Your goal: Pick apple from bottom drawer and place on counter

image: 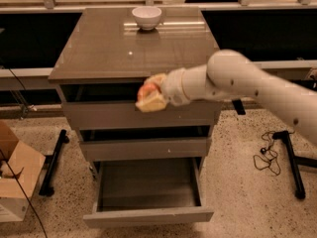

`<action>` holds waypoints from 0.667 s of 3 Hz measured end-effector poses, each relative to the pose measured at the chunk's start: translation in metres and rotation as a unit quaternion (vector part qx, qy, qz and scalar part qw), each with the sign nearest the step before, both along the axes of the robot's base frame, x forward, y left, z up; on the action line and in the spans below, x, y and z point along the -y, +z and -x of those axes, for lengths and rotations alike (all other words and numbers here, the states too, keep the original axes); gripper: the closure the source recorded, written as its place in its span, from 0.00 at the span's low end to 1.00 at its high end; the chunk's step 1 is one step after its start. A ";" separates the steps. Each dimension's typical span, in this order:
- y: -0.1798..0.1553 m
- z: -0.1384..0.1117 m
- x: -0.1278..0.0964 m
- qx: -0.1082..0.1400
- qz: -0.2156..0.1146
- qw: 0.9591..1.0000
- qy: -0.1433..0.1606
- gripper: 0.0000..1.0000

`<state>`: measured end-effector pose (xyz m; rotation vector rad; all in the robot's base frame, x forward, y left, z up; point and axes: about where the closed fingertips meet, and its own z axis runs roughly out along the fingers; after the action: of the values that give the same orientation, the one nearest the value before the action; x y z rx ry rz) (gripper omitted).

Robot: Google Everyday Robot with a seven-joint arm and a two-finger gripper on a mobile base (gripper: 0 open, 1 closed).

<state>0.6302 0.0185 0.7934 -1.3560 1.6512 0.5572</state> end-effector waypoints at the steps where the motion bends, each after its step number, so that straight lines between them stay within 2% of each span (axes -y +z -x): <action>1: 0.038 -0.013 -0.011 0.028 0.008 1.000 0.003 1.00; 2: 0.037 -0.016 -0.013 0.026 0.002 1.000 0.008 1.00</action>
Offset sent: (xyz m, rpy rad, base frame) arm 0.0133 0.0106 0.0415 -0.0194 -0.0621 0.0022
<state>0.6459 0.0311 0.8300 -1.3767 1.6009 0.5250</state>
